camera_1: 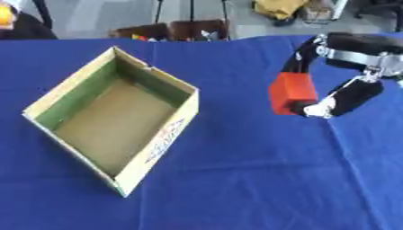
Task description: Pick up objects on the table and place them in the box.
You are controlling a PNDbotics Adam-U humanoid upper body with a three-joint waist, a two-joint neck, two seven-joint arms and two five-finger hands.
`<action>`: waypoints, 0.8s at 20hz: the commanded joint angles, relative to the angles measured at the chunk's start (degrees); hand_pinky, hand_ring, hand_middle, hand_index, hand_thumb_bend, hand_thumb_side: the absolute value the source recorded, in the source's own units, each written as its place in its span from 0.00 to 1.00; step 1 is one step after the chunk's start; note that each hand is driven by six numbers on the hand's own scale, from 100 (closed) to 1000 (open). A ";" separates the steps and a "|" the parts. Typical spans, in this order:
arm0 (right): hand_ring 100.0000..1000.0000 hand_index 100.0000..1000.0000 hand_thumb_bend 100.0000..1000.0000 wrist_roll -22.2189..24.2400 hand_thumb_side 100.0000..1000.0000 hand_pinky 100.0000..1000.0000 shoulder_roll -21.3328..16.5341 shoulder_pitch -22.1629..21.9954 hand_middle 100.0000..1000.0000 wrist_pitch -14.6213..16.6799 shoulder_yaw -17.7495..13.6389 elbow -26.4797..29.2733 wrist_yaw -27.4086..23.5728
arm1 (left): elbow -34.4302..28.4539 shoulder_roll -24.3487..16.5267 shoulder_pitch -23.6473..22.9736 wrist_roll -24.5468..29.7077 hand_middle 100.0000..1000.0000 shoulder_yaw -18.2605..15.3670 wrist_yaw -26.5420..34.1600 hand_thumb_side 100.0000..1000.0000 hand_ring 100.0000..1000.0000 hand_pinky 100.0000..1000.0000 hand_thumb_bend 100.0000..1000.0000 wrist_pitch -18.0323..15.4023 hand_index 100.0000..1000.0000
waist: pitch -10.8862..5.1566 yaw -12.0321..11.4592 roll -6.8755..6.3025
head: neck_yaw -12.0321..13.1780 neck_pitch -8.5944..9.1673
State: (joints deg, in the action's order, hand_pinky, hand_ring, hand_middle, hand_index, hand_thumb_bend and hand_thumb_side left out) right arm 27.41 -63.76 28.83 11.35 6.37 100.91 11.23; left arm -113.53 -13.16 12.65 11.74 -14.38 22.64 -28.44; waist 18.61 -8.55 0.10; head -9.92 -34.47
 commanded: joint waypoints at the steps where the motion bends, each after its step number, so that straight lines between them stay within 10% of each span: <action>1: 0.54 0.42 0.00 -0.78 0.27 0.69 -1.71 3.12 0.30 -0.28 -0.84 1.30 -1.07 | -1.07 -1.72 0.32 0.15 0.81 0.05 0.25 0.99 0.69 0.50 0.00 0.15 0.91 | -1.03 -0.32 1.05 | -0.59 0.81; 16: 0.53 0.41 0.00 0.45 0.28 0.70 11.47 23.56 0.28 -3.18 1.67 -8.03 -1.08 | -1.07 -2.80 0.99 0.26 0.81 0.46 1.49 0.98 0.69 0.50 0.00 0.41 0.91 | -1.82 -6.43 3.39 | -4.14 2.86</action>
State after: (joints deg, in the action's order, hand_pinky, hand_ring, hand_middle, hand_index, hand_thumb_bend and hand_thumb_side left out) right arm 27.92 -52.18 51.14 8.55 8.52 93.74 9.58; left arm -113.53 -14.21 12.99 11.99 -13.99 23.82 -28.16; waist 18.53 -15.20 2.87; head -13.60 -32.51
